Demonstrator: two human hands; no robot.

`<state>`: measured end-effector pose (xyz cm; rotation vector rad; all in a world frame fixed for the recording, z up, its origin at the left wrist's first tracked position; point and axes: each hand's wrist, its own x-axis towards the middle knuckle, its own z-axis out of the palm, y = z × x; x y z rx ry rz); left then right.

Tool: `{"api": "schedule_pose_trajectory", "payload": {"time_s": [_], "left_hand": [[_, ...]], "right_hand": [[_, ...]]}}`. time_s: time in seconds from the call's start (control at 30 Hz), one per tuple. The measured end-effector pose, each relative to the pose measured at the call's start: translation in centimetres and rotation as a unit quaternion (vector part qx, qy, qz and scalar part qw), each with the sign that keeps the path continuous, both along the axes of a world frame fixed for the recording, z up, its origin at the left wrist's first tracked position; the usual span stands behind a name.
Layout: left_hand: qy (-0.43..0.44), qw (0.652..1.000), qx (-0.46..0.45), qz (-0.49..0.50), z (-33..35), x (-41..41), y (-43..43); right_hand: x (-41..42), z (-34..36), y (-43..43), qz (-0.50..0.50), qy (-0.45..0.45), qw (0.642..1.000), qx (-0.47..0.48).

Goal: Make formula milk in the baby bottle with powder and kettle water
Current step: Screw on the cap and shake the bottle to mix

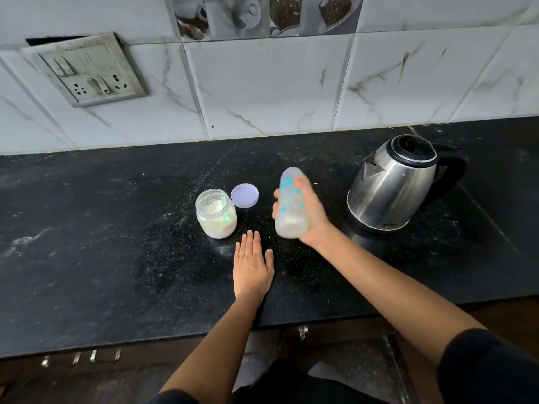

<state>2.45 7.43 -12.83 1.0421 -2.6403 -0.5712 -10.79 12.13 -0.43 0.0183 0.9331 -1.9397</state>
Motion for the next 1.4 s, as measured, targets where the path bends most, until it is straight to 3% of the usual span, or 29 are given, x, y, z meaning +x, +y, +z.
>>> {"api": "schedule_pose_trajectory", "payload": {"time_s": [0.07,0.23,0.4,0.57,0.77,0.9,1.1,1.23,1.4], "left_hand": [[0.001,1.000,0.000,-0.001,0.0,-0.1,0.0],[-0.001,1.000,-0.001,0.004,-0.1,-0.1,0.0],[0.002,1.000,-0.006,0.003,-0.1,-0.1,0.1],[0.001,1.000,-0.003,0.004,0.0,-0.1,0.1],[0.015,1.000,-0.011,-0.002,0.1,0.0,0.1],[0.005,1.000,-0.005,0.002,-0.2,-0.1,-0.1],[0.026,1.000,-0.015,-0.002,-0.3,0.0,0.0],[-0.001,1.000,-0.008,-0.001,-0.3,-0.1,-0.2],[0.008,1.000,-0.008,-0.003,-0.1,-0.1,-0.1]], "right_hand": [[0.8,-0.4,0.6,0.026,0.048,0.999,0.007],[-3.8,0.9,-0.7,-0.119,-0.053,0.991,-0.013],[1.3,-0.3,1.0,0.064,0.066,0.995,0.032],[-1.8,1.6,-0.5,-0.088,-0.037,0.995,-0.036],[2.5,-0.4,0.8,0.060,0.089,0.994,0.029],[0.0,1.5,-0.4,-0.043,0.004,0.999,-0.014],[3.2,0.6,0.7,0.084,0.073,0.994,0.009],[0.5,2.6,-0.8,-0.023,0.007,1.000,-0.011],[1.9,2.1,0.7,0.059,0.049,0.994,-0.075]]}}
